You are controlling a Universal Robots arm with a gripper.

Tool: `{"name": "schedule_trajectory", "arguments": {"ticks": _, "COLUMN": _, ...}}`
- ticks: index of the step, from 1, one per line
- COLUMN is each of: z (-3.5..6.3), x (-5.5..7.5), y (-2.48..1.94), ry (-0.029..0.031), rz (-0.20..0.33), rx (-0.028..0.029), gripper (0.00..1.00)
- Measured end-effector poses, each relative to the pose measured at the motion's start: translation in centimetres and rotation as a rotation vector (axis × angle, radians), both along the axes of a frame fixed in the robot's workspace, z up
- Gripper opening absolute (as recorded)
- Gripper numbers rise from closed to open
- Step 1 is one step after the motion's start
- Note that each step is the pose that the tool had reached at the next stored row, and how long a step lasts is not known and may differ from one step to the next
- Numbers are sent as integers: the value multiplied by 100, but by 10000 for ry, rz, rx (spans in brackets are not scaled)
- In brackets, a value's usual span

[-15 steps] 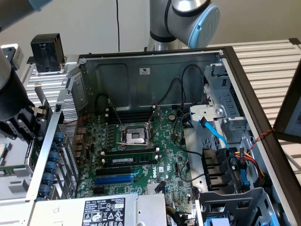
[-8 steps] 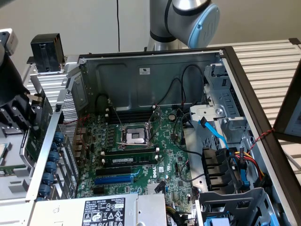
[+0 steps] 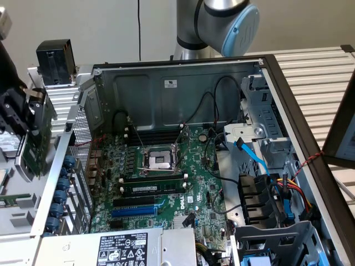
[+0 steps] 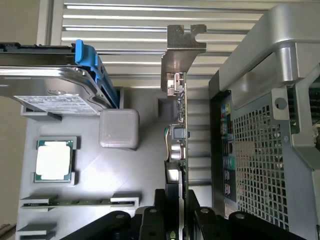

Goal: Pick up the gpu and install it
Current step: 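Pick up the gpu and move the gpu toward the slot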

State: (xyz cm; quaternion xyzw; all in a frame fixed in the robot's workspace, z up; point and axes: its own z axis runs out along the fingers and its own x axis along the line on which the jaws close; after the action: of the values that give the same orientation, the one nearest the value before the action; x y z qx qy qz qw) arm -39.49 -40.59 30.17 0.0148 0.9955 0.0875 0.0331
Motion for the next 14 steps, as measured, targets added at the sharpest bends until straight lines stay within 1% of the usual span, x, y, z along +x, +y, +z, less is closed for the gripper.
{"name": "schedule_trajectory", "arguments": {"ticks": 9, "z": 411, "x": 27, "y": -1, "ry": -1, "rz": 31, "rx": 1, "gripper": 27}}
{"name": "schedule_trajectory", "arguments": {"ticks": 12, "z": 546, "x": 62, "y": 0, "ry": 8, "rz": 55, "rx": 0, "gripper": 27}}
{"name": "schedule_trajectory", "arguments": {"ticks": 14, "z": 639, "x": 100, "y": -1, "ry": 28, "rz": 81, "rx": -1, "gripper": 27}}
